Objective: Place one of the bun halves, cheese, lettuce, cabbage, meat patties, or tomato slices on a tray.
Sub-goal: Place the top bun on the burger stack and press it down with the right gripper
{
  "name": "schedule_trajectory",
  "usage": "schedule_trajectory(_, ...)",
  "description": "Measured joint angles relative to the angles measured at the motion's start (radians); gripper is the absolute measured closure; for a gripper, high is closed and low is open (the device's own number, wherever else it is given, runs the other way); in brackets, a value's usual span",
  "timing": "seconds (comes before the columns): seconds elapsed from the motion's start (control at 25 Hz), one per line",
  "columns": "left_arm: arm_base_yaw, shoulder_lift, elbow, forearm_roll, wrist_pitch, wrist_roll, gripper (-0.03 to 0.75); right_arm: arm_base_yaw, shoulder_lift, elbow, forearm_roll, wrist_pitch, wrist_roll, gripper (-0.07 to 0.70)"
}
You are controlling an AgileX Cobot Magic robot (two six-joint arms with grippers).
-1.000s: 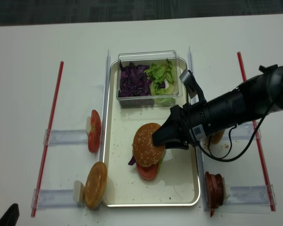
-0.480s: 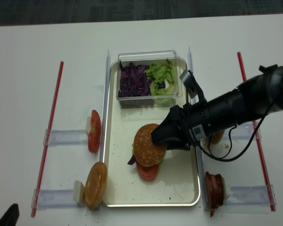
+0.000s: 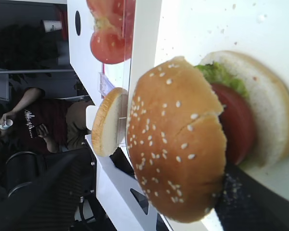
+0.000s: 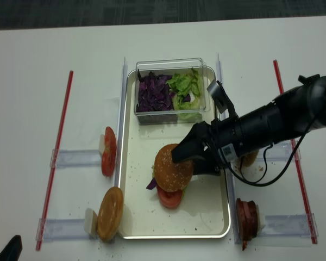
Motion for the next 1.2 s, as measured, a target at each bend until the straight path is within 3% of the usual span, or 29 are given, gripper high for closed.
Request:
schedule_trajectory(0.4, 0.0, 0.0, 0.0, 0.0, 0.0, 0.0, 0.223, 0.0, 0.0, 0.0, -0.006, -0.002, 0.002, 0.056)
schedule_trajectory(1.2, 0.0, 0.0, 0.0, 0.0, 0.0, 0.0, 0.223, 0.0, 0.0, 0.0, -0.029, -0.061, 0.029, 0.051)
